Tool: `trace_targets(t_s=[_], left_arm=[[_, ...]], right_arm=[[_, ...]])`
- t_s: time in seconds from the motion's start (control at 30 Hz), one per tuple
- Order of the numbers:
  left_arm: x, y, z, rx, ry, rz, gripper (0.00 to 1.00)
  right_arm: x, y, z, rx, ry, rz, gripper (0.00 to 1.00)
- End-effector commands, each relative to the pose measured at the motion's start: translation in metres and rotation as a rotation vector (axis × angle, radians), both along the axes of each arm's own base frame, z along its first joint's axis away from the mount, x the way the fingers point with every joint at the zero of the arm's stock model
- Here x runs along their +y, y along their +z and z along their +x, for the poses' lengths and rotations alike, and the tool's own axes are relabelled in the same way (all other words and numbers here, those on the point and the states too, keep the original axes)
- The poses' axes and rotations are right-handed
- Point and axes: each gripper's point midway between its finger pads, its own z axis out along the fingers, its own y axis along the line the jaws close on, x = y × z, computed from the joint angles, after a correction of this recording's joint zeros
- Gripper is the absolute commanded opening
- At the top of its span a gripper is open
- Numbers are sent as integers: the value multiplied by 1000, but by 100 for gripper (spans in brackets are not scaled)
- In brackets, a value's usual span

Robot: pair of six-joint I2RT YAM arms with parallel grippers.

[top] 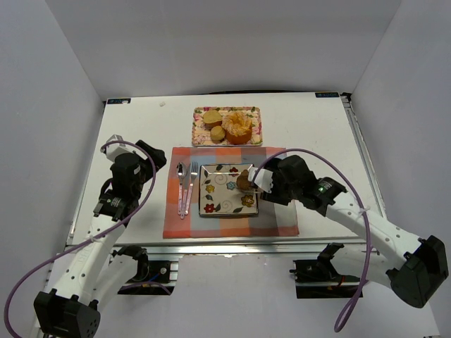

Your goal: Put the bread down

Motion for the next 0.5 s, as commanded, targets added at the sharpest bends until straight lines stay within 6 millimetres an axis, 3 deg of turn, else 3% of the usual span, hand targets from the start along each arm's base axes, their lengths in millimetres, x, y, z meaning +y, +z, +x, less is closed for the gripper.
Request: trace_targets(t_s=[0.0, 0.33, 0.47], left_arm=[[0, 4, 1, -14, 1, -10, 98], [0, 4, 0, -11, 1, -9, 98], [0, 4, -1, -11, 1, -9, 98]], right_arm=[[2, 13, -1, -33, 23, 29, 56], [29, 45, -23, -3, 158, 193, 56], [44, 65, -16, 12, 127, 271, 55]])
